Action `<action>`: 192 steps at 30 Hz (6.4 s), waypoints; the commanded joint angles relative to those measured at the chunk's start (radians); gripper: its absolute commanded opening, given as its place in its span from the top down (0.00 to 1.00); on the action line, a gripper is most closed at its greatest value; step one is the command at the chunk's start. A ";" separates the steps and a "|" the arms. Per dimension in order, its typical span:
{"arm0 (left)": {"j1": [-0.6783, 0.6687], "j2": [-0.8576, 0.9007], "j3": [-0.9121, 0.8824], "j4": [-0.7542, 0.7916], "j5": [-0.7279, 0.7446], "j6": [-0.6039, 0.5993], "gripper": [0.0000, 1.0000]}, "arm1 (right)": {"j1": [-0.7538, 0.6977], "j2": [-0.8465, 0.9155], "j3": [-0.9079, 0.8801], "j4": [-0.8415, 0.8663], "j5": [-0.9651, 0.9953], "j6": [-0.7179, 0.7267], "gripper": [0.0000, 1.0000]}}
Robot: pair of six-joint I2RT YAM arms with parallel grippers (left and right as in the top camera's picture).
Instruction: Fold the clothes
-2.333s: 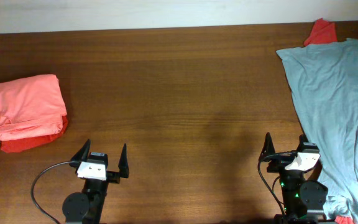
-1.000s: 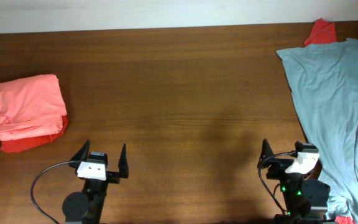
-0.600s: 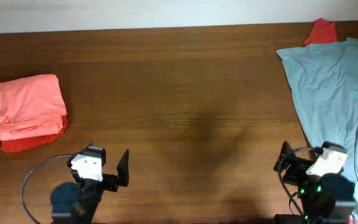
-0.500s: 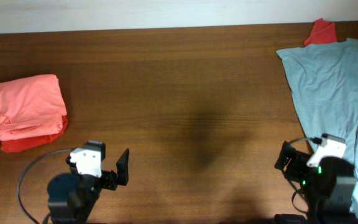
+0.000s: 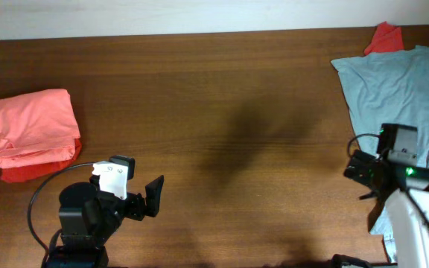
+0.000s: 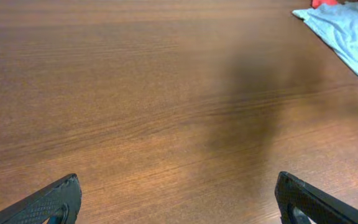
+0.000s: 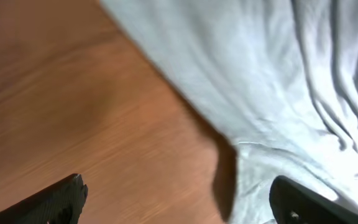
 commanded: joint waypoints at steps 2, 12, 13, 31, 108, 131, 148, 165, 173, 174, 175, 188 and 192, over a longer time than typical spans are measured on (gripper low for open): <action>-0.004 -0.002 0.021 0.001 0.018 -0.010 0.01 | -0.103 0.142 0.016 0.013 0.041 0.006 0.01; -0.004 -0.002 0.021 -0.011 0.018 -0.010 0.01 | -0.232 0.360 0.016 0.048 0.086 0.010 0.01; -0.004 -0.002 0.021 -0.011 0.018 -0.010 0.01 | -0.242 0.379 0.016 0.048 0.086 0.010 0.01; -0.004 -0.002 0.021 -0.012 0.018 -0.010 0.01 | -0.275 0.435 0.016 0.059 0.083 0.017 0.87; -0.456 1.313 0.365 0.493 0.044 -0.010 0.20 | 0.544 -0.102 0.466 -0.277 -0.051 0.006 0.13; 0.077 1.182 0.791 0.254 -0.020 -0.059 0.01 | 0.544 -0.102 0.466 -0.304 -0.051 0.006 0.22; -0.235 1.245 0.645 -0.088 -0.113 -0.142 0.01 | 0.544 -0.102 0.466 -0.330 -0.051 0.006 0.22; -0.254 1.471 0.640 0.001 -0.185 -0.211 0.83 | 0.544 -0.102 0.466 -0.341 -0.046 0.006 0.22; -0.204 1.459 0.657 -0.100 -0.378 -0.211 1.00 | 0.544 -0.102 0.466 -0.341 -0.044 0.006 0.22; -0.187 1.453 0.665 -0.113 -0.405 -0.211 1.00 | 0.544 -0.102 0.466 -0.341 -0.044 0.006 0.22; -0.166 1.446 0.674 -0.122 -0.431 -0.211 1.00 | 0.544 -0.102 0.466 -0.341 -0.044 0.006 0.22; 0.115 1.402 1.082 -0.315 -0.211 -0.181 0.01 | 0.544 -0.102 0.466 -0.340 -0.044 0.006 0.22; 0.069 1.402 1.066 -0.521 -0.090 -0.181 0.01 | 0.544 -0.097 0.466 -0.340 -0.044 0.006 0.22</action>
